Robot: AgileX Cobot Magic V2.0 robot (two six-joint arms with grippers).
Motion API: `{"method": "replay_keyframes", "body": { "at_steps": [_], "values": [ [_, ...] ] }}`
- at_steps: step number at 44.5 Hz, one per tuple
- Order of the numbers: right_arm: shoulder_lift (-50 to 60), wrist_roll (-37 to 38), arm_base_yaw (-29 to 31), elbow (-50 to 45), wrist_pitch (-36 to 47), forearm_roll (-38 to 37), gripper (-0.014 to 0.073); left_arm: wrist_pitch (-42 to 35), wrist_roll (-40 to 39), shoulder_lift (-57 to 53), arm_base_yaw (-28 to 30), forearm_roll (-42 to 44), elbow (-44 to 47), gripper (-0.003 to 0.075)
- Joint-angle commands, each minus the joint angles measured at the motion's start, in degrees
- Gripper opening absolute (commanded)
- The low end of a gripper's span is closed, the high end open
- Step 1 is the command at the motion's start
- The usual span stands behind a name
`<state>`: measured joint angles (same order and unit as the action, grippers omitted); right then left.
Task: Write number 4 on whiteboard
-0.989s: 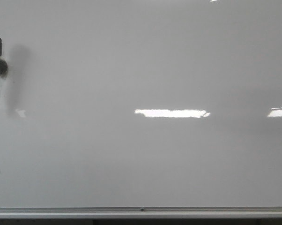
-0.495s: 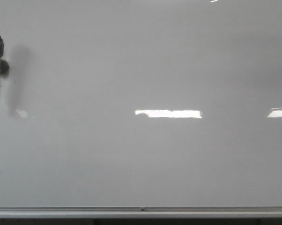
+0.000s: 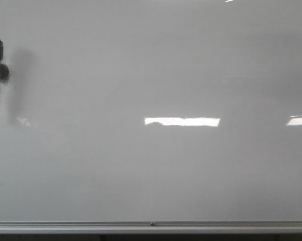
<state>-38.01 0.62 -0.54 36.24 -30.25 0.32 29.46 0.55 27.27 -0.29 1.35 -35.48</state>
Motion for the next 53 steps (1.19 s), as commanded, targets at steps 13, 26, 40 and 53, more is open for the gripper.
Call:
{"method": "replay_keyframes", "body": {
  "at_steps": [13, 26, 40, 53],
  "values": [
    [-2.02, -0.62, 0.11, 1.47, 6.19, 0.14, 0.0428, -5.31, -0.55, 7.21, -0.45, -1.35, -1.37, 0.0443],
    [-2.02, -0.62, 0.11, 1.4, 7.4, 0.14, 0.0563, -6.31, 0.69, 15.05, -3.04, -4.54, -1.59, 0.0565],
    [-2.02, -0.62, 0.11, 1.4, 7.95, 0.14, 0.0563, -15.01, 0.69, 26.53, -7.54, -5.12, -1.67, 0.0564],
    [-2.02, -0.62, 0.11, 1.4, 7.81, 0.14, 0.0563, -26.1, 0.69, 38.94, -7.54, -5.98, -2.43, 0.0564]
  ]
}}
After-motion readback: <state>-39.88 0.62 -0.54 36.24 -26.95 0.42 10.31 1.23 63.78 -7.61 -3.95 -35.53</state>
